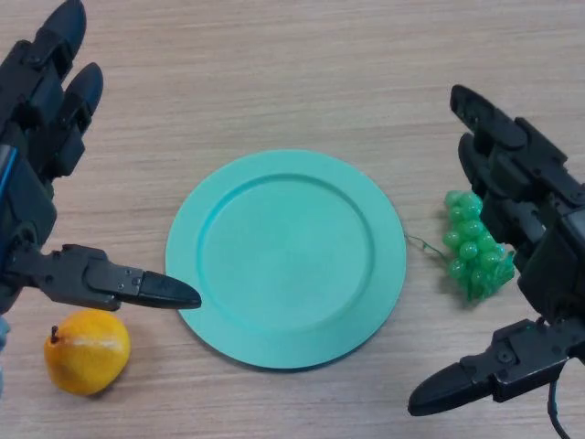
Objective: Pick up the yellow pear and place it on the plate
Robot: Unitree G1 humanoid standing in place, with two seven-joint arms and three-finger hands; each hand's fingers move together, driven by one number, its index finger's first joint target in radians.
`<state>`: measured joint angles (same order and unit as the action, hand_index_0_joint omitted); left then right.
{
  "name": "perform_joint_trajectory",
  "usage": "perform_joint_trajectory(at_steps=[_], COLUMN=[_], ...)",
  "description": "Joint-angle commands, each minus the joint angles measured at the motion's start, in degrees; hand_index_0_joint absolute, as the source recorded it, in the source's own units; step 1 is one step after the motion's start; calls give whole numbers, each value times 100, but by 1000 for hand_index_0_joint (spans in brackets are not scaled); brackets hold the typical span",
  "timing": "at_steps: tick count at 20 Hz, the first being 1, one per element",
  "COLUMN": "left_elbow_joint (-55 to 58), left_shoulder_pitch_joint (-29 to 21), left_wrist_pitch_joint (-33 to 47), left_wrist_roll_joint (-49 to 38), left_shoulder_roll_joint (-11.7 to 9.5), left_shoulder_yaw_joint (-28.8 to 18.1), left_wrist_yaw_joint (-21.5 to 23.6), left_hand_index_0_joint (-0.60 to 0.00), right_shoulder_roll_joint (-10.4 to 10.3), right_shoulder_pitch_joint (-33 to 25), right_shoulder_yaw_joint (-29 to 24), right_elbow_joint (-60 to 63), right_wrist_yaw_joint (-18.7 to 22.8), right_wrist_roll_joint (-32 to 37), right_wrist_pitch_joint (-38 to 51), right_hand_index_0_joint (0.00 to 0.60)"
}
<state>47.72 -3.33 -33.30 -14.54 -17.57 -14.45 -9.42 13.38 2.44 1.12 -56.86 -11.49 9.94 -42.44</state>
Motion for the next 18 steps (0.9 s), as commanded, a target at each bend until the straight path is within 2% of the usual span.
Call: perform_joint_trajectory(at_steps=[1, 3, 6, 9, 12, 14, 15, 16, 18], left_elbow_joint=[162, 110, 81, -112, -436, -455, -437, -327, -375], left_shoulder_pitch_joint=[-213, -259, -225, -102, -35, 221, 359, 447, 763], left_wrist_pitch_joint=[647, 768, 888, 1292, 1619, 1789, 1963, 1884, 2314], left_wrist_roll_joint=[56, -42, -73, 17, 125, 351, 322, 221, 301], left_shoulder_roll_joint=[-147, -148, -127, -130, -64, -44, 40, 24, 130], left_shoulder_yaw_joint=[-342, -345, -251, -273, -307, -384, -525, -677, -998], left_wrist_yaw_joint=[24, 118, 204, -51, 35, -184, -309, -455, -861], left_hand_index_0_joint=[0, 0, 0, 0, 0, 0, 0, 0, 0], right_shoulder_roll_joint=[107, 85, 222, 147, 83, 71, 64, 60, 66], right_shoulder_pitch_joint=[-202, -123, -245, -230, -283, -302, -291, -357, -584], right_shoulder_yaw_joint=[-54, 111, -20, -89, -71, -87, -26, -35, 33], right_elbow_joint=[-313, -307, -313, -314, -281, -140, 5, 41, 227], right_wrist_yaw_joint=[145, 128, 141, 62, -11, -69, -101, -152, -154], right_wrist_roll_joint=[95, -95, -88, -184, -347, -487, -571, -546, -690], right_wrist_pitch_joint=[545, 610, 504, 573, 568, 691, 723, 627, 606], right_hand_index_0_joint=[0, 0, 0, 0, 0, 0, 0, 0, 0])
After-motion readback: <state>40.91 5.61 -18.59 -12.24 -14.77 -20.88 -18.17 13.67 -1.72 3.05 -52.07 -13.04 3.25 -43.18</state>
